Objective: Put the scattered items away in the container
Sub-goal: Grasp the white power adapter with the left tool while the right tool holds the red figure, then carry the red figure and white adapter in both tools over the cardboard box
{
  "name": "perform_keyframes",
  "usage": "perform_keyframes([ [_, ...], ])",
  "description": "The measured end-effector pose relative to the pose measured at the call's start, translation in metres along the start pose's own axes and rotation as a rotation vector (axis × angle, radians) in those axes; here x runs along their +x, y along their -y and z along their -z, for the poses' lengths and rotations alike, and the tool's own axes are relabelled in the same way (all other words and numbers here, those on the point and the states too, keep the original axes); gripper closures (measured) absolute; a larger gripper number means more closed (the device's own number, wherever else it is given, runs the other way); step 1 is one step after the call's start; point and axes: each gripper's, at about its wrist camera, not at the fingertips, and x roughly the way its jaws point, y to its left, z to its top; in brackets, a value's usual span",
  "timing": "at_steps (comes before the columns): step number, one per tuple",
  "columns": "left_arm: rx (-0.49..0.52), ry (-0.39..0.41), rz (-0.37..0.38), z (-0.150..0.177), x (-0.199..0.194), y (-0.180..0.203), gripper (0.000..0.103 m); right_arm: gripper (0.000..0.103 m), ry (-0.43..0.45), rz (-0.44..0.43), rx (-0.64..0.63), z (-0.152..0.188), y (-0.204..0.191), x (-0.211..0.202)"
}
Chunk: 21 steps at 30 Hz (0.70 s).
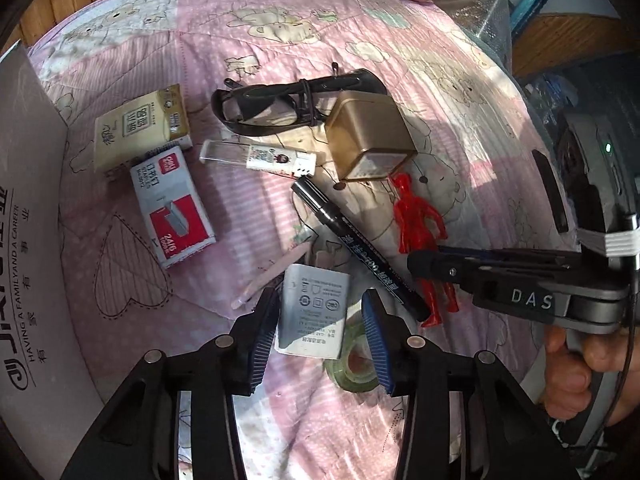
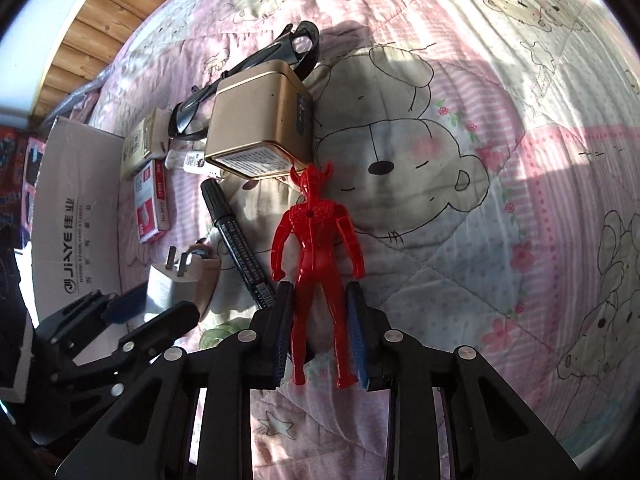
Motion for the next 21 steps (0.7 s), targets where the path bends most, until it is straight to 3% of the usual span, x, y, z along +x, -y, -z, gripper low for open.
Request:
perform_keyframes([
  [4,-0.009,0.000,0.003,0.002,-0.002,0.004,0.069,0.076,0.012,-0.013,0.006,-0.001,-0.001,-0.007],
  [9,-0.081,0.019,0.069,0.000,-0.015,-0.004,0.069,0.076,0.022,-0.026,0.014,-0.001,-0.004,-0.015],
  [21,-0.102,0.069,0.059,-0.003,-0.056,0.002,0.069,0.076,0.041,-0.036,-0.033,0.017,-0.027,-0.038],
])
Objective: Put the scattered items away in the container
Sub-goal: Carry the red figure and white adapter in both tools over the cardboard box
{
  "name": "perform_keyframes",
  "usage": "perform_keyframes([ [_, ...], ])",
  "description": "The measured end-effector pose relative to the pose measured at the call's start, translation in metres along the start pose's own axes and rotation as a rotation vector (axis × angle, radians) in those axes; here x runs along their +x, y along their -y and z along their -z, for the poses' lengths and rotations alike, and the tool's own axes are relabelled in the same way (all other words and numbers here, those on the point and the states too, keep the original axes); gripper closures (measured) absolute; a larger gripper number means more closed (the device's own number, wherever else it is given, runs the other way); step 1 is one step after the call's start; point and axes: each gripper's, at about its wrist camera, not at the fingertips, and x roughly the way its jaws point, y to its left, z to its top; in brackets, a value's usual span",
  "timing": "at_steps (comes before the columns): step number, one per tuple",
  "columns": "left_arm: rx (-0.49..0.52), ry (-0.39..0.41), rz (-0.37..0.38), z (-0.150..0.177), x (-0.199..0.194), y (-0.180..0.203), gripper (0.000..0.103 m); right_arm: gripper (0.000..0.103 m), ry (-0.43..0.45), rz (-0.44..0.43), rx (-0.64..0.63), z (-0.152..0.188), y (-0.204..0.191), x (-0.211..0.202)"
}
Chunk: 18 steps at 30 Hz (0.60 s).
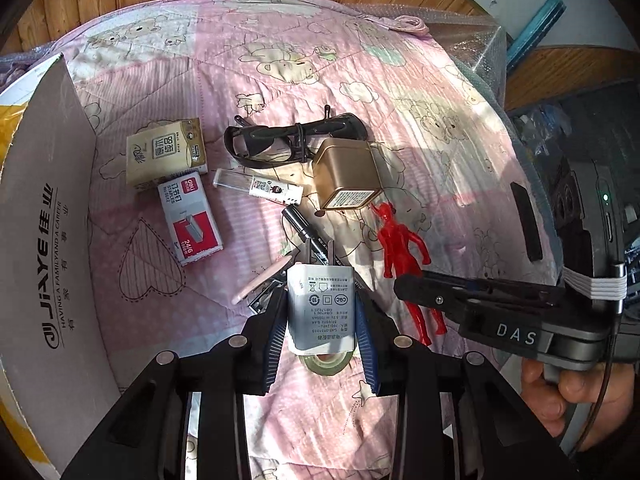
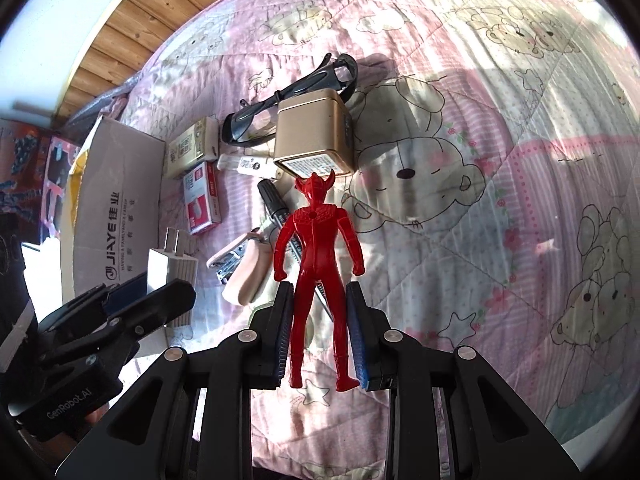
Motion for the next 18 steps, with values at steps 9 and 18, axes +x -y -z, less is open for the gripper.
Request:
perform_keyframes([
  [9,-0.028,0.034,-0.055,0.000,-0.029,-0.009,0.069,0.076,0.023,-0.002,-0.085,0.006,-0.035,-0.019],
  [18,-0.025,0.092,-0.175,0.001,-0.064,-0.023,0.069,0.076,0.042,-0.018,-0.191,0.003,-0.084,-0.033],
])
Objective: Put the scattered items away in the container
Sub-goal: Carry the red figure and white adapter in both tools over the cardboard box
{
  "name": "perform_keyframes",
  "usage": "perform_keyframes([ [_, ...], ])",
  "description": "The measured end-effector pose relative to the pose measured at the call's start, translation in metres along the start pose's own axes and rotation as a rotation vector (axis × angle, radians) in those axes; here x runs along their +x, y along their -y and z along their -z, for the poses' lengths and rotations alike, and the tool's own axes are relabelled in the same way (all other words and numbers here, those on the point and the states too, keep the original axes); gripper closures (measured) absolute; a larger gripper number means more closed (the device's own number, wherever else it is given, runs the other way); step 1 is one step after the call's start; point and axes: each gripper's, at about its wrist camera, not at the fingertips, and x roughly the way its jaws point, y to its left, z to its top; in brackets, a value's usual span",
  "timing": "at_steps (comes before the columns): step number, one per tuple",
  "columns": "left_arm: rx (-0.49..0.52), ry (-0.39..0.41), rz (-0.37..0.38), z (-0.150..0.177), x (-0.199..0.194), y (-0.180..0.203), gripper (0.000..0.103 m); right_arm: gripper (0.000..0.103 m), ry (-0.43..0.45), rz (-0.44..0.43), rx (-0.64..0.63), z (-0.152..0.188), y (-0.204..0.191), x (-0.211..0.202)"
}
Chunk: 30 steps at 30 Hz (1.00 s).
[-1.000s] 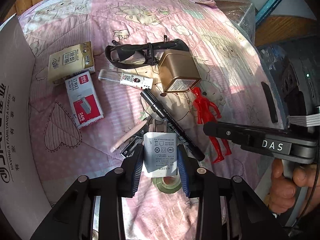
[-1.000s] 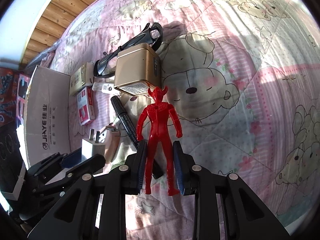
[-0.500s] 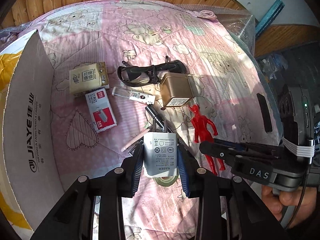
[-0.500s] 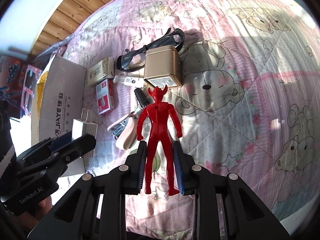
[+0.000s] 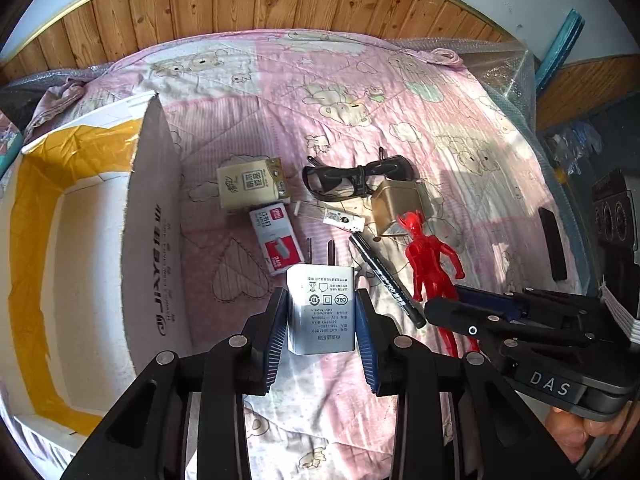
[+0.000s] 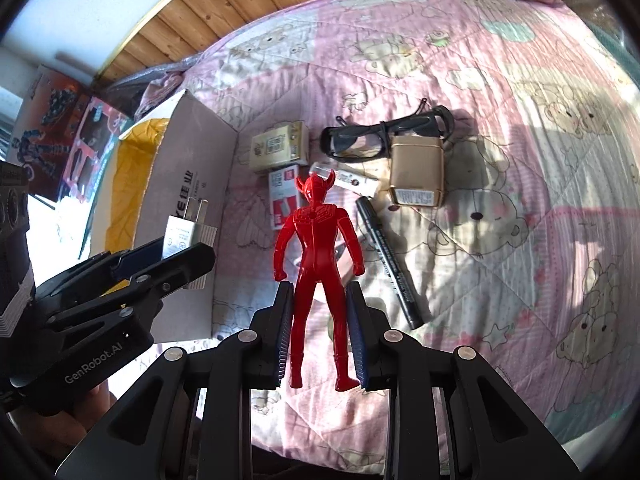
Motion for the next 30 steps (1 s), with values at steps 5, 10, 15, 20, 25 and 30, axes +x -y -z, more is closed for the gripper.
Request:
perform_keyframes([
  [5,-0.027,0.035,-0.027,0.000,-0.016,-0.015,0.069,0.076,0.009,-0.001,-0.066,-0.008,-0.026,-0.006],
  [10,-0.067,0.067,-0.027,0.000,-0.031,-0.027,0.069,0.076,0.015,-0.008,-0.121,-0.014,-0.049,-0.012],
  [15,-0.115,0.107,-0.014,0.001,-0.049,-0.041,0.069,0.076,0.024,-0.021,-0.182,-0.019,-0.073,-0.018],
  [20,-0.172,0.141,-0.001,0.004,-0.066,-0.058,0.069,0.076,0.027,-0.032,-0.231,-0.024,-0.094,-0.020],
  [25,-0.225,0.170,-0.007,0.007,-0.080,-0.078,0.069,0.076,0.021,-0.041,-0.290,-0.028,-0.116,-0.019],
  [30,-0.270,0.192,-0.025,0.010,-0.090,-0.096,0.069,0.076,0.015,-0.053,-0.347,-0.031,-0.138,-0.017],
])
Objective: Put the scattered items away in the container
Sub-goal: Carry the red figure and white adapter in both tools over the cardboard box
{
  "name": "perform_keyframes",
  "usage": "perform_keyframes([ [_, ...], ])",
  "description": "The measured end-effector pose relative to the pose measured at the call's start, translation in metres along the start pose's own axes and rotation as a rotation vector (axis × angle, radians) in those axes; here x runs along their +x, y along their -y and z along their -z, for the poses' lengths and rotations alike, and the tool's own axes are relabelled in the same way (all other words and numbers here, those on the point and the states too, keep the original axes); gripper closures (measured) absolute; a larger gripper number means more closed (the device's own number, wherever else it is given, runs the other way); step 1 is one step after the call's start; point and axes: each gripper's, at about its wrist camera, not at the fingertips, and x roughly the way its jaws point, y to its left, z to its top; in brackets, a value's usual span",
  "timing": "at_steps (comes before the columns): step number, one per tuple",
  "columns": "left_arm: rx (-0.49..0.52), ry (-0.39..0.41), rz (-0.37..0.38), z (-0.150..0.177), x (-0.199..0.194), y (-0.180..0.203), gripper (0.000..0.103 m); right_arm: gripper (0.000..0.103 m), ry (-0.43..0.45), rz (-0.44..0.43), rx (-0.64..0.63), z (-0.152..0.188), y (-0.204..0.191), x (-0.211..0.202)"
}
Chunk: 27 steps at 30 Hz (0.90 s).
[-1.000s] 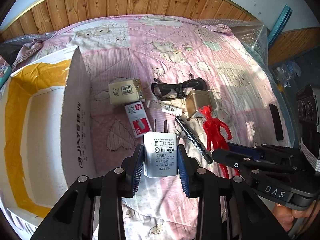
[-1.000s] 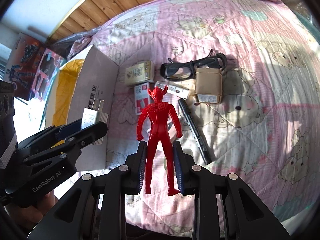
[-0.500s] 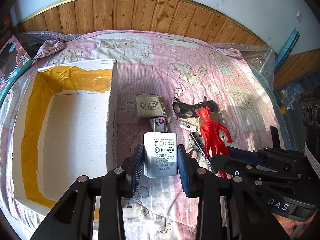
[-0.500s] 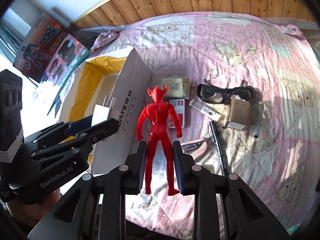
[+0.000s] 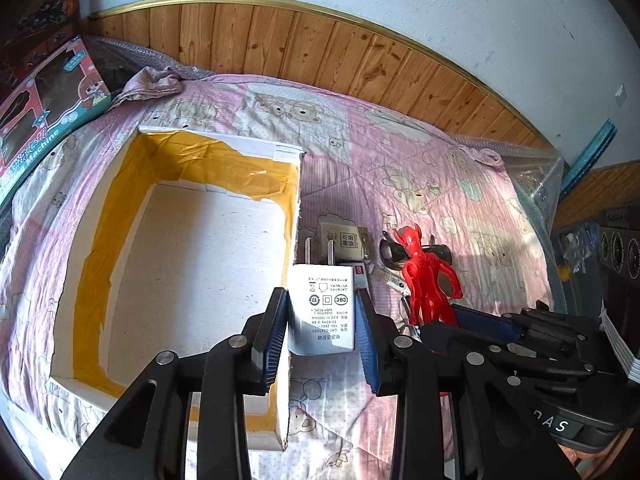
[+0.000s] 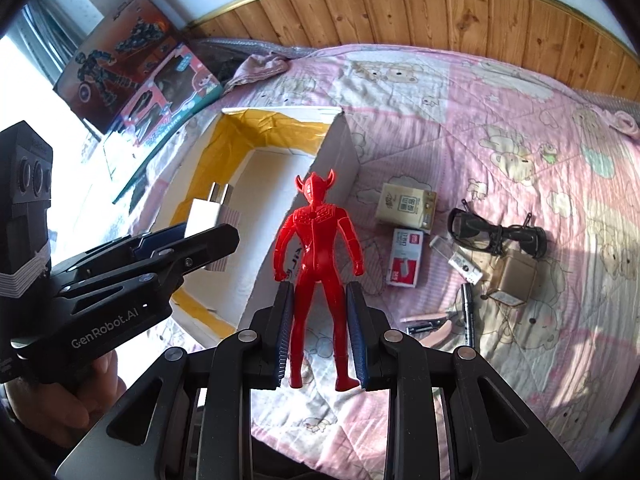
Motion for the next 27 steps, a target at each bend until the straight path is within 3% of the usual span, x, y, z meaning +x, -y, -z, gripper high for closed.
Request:
perform_keyframes([
  [17,-0.088,0.055,-0.089,-0.009,-0.021,-0.055,0.069,0.076,-0.005,-0.054,-0.125,-0.029,-0.057,0.019],
  [27,-0.120,0.056,-0.122,-0.023,-0.020,-0.085,0.069,0.076,-0.017,-0.099,-0.136,-0.052,-0.084,0.040],
])
